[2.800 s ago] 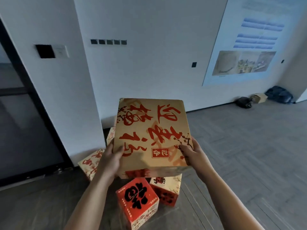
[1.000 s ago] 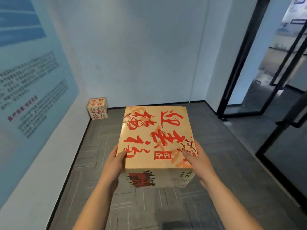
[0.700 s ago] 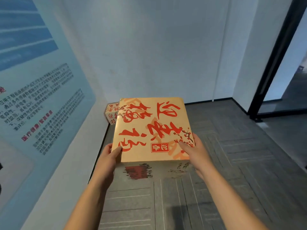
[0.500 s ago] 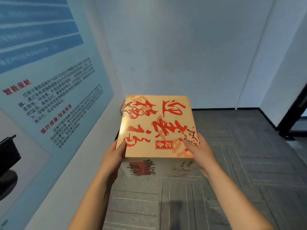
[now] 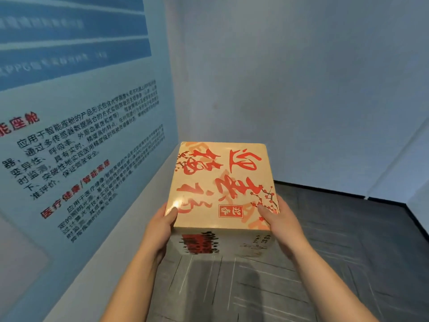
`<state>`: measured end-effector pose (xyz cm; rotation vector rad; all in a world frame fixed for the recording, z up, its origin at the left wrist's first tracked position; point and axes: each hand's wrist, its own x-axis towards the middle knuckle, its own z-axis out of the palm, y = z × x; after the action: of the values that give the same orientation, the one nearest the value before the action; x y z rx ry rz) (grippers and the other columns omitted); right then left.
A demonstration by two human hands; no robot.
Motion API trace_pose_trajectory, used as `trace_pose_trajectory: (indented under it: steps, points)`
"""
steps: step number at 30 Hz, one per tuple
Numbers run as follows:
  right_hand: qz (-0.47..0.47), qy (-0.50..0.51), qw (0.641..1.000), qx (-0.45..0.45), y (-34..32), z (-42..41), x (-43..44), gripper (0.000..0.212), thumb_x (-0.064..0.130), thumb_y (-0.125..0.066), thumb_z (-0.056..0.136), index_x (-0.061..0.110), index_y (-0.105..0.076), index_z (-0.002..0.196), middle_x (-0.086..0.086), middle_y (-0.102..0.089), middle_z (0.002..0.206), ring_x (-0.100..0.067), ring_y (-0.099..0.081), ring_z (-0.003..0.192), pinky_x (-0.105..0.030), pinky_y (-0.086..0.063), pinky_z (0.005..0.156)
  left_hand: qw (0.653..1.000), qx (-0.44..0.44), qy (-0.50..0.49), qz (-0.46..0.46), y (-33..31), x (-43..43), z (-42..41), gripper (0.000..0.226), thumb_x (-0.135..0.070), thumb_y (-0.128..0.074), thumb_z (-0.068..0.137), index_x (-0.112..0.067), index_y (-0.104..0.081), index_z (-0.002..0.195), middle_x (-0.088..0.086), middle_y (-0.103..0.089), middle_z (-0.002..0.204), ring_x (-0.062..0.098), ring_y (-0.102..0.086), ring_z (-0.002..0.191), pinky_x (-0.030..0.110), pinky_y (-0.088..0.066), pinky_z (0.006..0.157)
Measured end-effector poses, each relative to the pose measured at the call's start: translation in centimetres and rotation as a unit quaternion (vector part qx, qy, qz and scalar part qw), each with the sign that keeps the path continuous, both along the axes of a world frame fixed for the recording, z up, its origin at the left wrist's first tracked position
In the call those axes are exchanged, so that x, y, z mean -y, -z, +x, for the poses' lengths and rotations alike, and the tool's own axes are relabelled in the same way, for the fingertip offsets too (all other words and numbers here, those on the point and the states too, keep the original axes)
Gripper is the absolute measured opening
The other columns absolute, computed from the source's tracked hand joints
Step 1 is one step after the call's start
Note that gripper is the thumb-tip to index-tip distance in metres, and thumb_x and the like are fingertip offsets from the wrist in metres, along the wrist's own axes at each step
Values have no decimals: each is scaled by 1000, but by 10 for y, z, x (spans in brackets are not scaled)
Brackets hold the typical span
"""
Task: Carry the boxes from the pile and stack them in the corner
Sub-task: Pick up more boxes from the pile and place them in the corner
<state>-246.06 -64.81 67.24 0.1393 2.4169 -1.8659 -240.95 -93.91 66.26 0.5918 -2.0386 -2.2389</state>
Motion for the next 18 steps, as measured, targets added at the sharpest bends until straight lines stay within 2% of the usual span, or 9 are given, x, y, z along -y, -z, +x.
trace_pose_trajectory:
  steps: [2,5,8,10,12,15,18]
  points:
    - [-9,11,1000,-4,-3,-40,11,31,32,-69,100,37,-61,129,13,-77,115,-13,-75,102,-46,-59,94,1000,1,3,-11,-7,14,-46,29,-37,-55,103,-30,-65,129,-5,-76,115,18,-71,109,43,-53,101]
    - [-20,26,999,-2,-7,-93,18,33,30,-68,101,34,-61,133,13,-77,115,-12,-74,105,-38,-59,90,1000,6,20,-17,-10,23,-112,31,-36,-56,103,-28,-64,131,-4,-76,118,18,-70,113,39,-51,100]
    - [-39,42,998,4,-4,-148,15,35,29,-69,100,32,-62,134,12,-77,116,-11,-74,104,-36,-59,89,999,12,34,-6,-10,16,-175,29,-34,-56,103,-24,-63,129,-2,-76,117,17,-70,109,33,-53,89]
    - [-40,45,998,6,2,-189,11,37,31,-70,100,31,-62,135,12,-77,118,-12,-74,106,-40,-59,93,999,20,33,-4,-10,9,-216,30,-33,-57,102,-21,-57,130,0,-75,115,15,-70,102,28,-52,75]
    - [-42,41,998,10,10,-232,9,38,32,-71,99,30,-61,136,11,-76,119,-12,-73,108,-41,-59,95,999,36,20,-16,-5,7,-256,36,-31,-58,101,-18,-51,133,4,-73,116,15,-70,99,28,-52,70]
    - [-72,29,997,24,17,-299,12,39,31,-69,100,29,-60,138,9,-75,121,-12,-72,108,-36,-59,93,998,44,1,-55,-7,11,-312,40,-30,-59,101,-14,-51,136,6,-72,119,18,-69,102,34,-53,79]
    - [-102,5,994,44,15,-361,26,35,31,-68,101,30,-59,135,8,-75,120,-12,-73,106,-36,-60,92,996,46,-14,-73,-18,20,-359,31,-30,-58,102,-15,-54,128,3,-71,116,19,-68,103,36,-52,83]
